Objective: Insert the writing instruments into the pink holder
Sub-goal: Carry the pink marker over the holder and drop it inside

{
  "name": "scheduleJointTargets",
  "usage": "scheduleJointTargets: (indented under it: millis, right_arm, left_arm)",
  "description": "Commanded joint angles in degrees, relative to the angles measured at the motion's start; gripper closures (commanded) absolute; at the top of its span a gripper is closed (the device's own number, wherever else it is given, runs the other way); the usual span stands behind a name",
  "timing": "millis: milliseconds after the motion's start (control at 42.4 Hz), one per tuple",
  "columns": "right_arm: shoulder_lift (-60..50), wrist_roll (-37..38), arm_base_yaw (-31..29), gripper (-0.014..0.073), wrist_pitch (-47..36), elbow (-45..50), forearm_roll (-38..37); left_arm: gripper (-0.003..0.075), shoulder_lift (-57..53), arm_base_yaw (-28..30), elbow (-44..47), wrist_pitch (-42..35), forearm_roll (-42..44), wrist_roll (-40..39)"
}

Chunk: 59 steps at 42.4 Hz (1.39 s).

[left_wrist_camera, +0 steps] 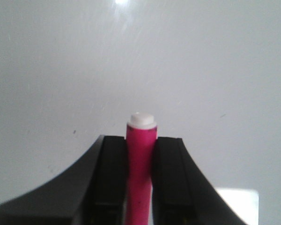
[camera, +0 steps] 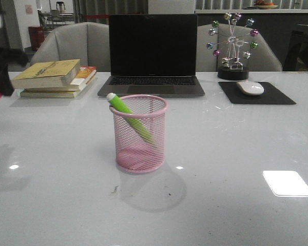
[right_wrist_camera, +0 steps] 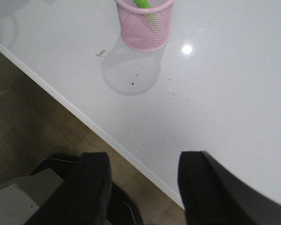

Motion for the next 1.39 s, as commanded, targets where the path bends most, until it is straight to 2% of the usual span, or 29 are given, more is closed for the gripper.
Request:
scheduleJointTargets:
  millis: [0, 118, 307, 472, 708, 968, 1157, 1251, 1369]
  right_arm:
    - [-0.6, -0.1, -0.5, 0.0149, -2.7, -1.5, -0.7]
    - [-0.6, -0.1, -0.5, 0.0149, -2.7, -1.5, -0.7]
    - [-0.6, -0.1, -0.5, 0.0149, -2.7, -1.5, -0.7]
    - [-0.6, -0.1, -0.5, 0.0149, -2.7, -1.5, -0.7]
    - [-0.6, -0.1, -0.5, 0.0149, -2.7, -1.5, -0.7]
    - [-0.6, -0.1, -0.5, 0.0149, -2.7, -1.5, -0.7]
    - [-0.6, -0.1, -0.5, 0.0149, -2.7, -1.5, -0.7]
    - [-0.6, -0.1, -0.5, 0.0149, -2.7, -1.5, -0.7]
    - [-0.6, -0.1, -0.5, 0.0149, -2.7, -1.5, -0.7]
  left_arm:
    - [0.0628, -11.7, -3.3, 4.6, -13.3, -6.1, 3.4]
    - [0.0628, -21.4, -8.9, 14.1, -27.2, -7.2, 3.6]
    - [0.0628, -30.9, -22.4, 26.9, -49.5, -7.2, 3.6]
    - [0.0628, -29.4, -33.3, 31.6, -63.4, -7.2, 3.6]
    - [0.0628, -20.2, -40.6, 31.6, -79.0, -7.2, 3.6]
    - [0.0628, -9.6, -41.9, 31.6, -91.9, -7.2, 3.6]
    - [0.0615, -4.1, -41.9, 31.6, -94.3, -7.2, 3.5]
    - [0.0531, -2.7, -41.9, 31.6, -93.5, -7.2, 3.5]
    - [0.0336, -2.3, -41.9, 31.6, -92.5, -7.2, 3.5]
